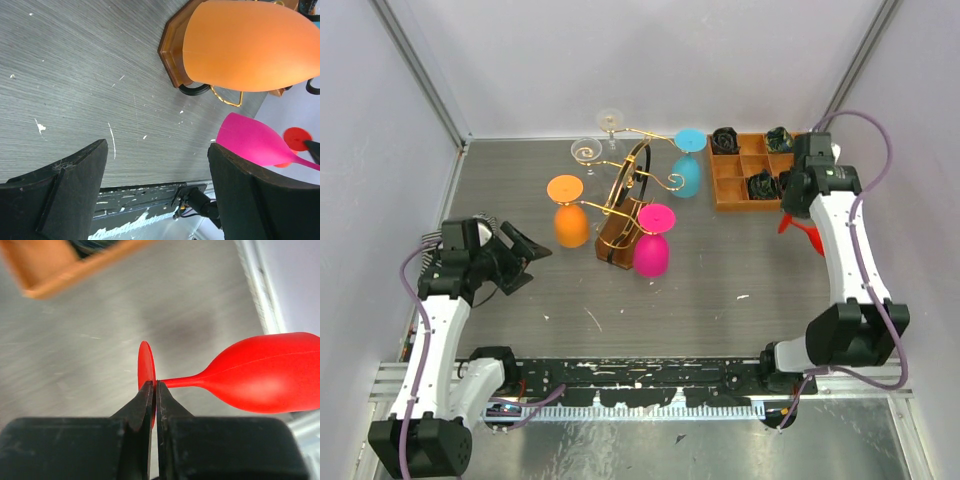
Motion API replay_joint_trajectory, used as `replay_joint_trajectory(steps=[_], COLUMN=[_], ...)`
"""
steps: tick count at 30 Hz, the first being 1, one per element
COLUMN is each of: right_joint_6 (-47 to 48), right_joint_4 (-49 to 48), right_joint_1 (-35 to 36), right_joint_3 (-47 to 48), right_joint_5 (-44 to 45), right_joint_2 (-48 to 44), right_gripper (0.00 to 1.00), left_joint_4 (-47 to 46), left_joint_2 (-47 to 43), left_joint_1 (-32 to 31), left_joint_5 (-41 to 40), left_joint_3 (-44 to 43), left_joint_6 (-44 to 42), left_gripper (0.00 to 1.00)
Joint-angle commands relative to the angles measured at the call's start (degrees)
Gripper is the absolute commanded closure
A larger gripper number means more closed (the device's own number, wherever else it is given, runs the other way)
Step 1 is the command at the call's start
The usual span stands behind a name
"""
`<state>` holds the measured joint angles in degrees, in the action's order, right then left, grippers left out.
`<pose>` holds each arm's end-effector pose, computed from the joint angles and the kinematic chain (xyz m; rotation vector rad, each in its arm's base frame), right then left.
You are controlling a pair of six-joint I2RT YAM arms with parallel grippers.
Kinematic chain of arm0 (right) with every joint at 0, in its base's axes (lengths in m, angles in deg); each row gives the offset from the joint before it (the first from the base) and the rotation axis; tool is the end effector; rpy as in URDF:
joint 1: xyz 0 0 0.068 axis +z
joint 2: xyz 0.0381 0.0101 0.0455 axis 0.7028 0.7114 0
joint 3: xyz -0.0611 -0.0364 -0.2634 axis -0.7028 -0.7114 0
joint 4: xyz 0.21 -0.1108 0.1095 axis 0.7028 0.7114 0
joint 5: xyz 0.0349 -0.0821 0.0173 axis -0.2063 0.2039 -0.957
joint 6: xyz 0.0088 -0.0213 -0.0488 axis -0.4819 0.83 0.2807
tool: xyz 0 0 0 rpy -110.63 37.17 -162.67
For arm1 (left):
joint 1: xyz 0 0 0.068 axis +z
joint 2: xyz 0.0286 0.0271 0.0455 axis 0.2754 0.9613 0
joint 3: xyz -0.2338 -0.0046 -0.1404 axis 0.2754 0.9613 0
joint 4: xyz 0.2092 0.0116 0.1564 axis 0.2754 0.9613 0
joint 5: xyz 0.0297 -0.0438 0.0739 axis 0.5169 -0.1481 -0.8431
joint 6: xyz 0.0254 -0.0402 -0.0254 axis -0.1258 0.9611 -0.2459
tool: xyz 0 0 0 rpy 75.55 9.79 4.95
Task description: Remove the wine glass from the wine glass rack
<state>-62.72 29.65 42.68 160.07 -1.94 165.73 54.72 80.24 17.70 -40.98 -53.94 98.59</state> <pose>0.2756 -0.0173 0.3738 0.4777 2.4110 -0.1665 0.1617 -0.0084 0.2823 -0.8906 2.3435 -0.8167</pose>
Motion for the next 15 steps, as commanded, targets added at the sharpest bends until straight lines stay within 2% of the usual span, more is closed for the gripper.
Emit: replay_joint_trajectory(steps=[1, 9, 15], right_joint_6=[3.83, 2.11, -2.25], right_joint_4=[0.73, -4.78, -5.22], right_joint_1=[-0.04, 1.17, 1.97], right_joint_3=[-5.74, -11.02, -7.68], right_joint_5=[19.63, 37.44, 41.73], right_joint_2=[2.95, 9.08, 20.59], right_gripper=[0.99, 0.99, 0.99], left_joint_4=[-3.04, -4.64, -6.37], left_joint_2=[0.33, 2.8, 2.48], left_joint_1=[-0.05, -0.06, -0.05], left_joint_5=[2.73, 3.65, 4.9], left_joint_3=[1.92, 2.08, 3.63], left_joint_6=[0.44, 0.12, 2.14], left_gripper=[0.11, 0.11, 0.11])
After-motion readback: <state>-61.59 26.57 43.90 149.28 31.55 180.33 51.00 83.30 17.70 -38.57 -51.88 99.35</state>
